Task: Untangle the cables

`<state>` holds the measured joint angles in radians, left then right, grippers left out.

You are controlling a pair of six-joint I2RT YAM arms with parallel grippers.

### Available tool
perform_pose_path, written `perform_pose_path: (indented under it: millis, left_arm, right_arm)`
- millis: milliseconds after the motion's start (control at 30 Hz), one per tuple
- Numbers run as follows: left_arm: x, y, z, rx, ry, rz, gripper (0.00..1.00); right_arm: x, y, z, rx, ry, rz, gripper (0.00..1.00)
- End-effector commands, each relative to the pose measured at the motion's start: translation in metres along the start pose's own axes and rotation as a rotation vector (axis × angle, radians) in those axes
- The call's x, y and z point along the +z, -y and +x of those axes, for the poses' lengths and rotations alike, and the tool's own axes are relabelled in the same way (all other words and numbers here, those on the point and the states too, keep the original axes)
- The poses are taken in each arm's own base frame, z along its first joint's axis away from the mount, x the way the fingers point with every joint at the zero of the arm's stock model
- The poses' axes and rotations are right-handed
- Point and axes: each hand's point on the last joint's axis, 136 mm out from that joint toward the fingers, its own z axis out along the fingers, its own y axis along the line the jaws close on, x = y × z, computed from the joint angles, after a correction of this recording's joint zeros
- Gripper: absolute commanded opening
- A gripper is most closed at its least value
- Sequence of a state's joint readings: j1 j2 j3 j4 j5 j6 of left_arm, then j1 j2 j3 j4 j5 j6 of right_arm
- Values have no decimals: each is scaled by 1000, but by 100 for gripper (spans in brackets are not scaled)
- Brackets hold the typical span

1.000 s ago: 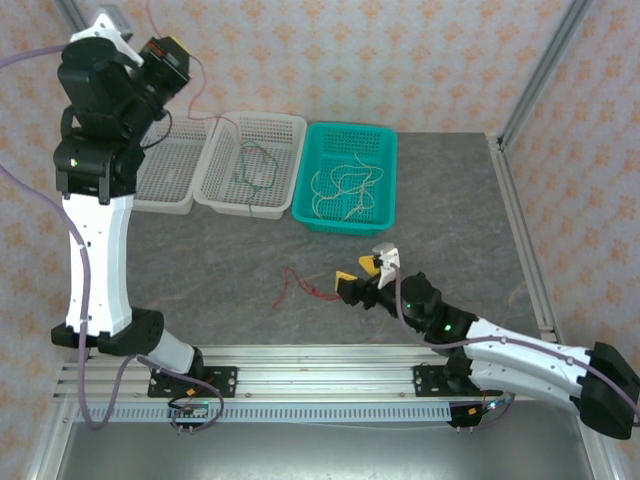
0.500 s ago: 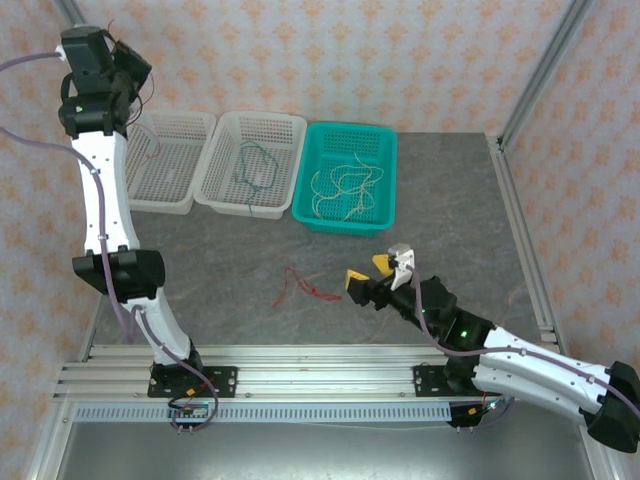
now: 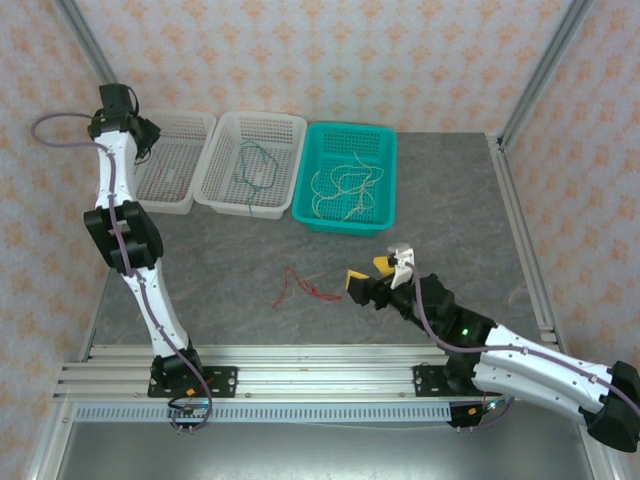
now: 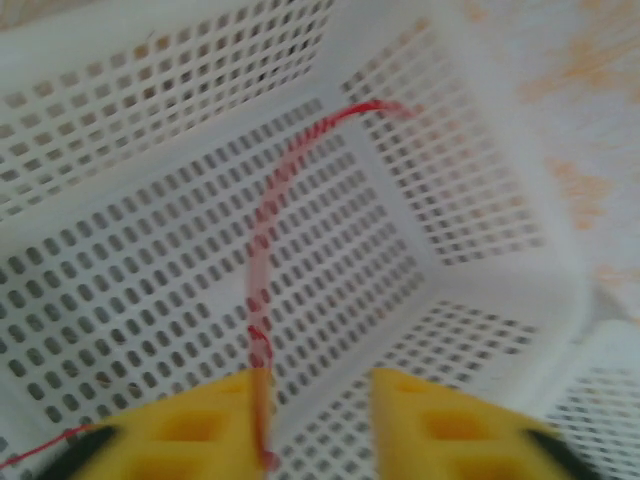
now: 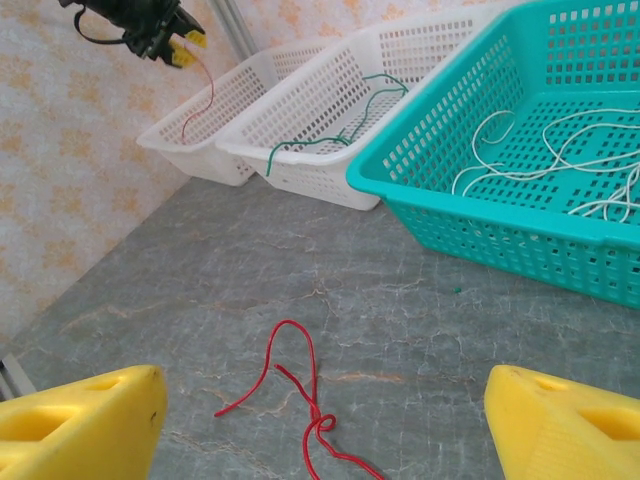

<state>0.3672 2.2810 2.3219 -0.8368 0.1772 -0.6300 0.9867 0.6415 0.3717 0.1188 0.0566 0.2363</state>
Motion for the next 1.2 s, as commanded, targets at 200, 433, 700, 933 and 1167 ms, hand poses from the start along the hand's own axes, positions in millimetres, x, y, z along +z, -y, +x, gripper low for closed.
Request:
perform_pose_path:
  millis: [200, 433, 700, 933, 1167]
  left_arm:
    - [-76, 24, -22, 7, 101, 70, 89]
    - [-200, 71, 15, 69, 175, 366, 87]
    - [-306, 67, 170, 314, 106, 600, 84]
    - [-299, -1, 298, 472, -89, 571, 78]
    - [-243, -64, 401, 644, -282, 401, 73]
  right_arm:
    - [9, -6, -19, -24, 2, 28, 84]
    - [20, 4, -9, -36, -31, 90, 85]
    - [27, 12, 10, -1, -155, 164, 83]
    - [36, -1, 25, 33, -268, 125, 83]
    - [57, -24, 34, 78, -343, 50, 84]
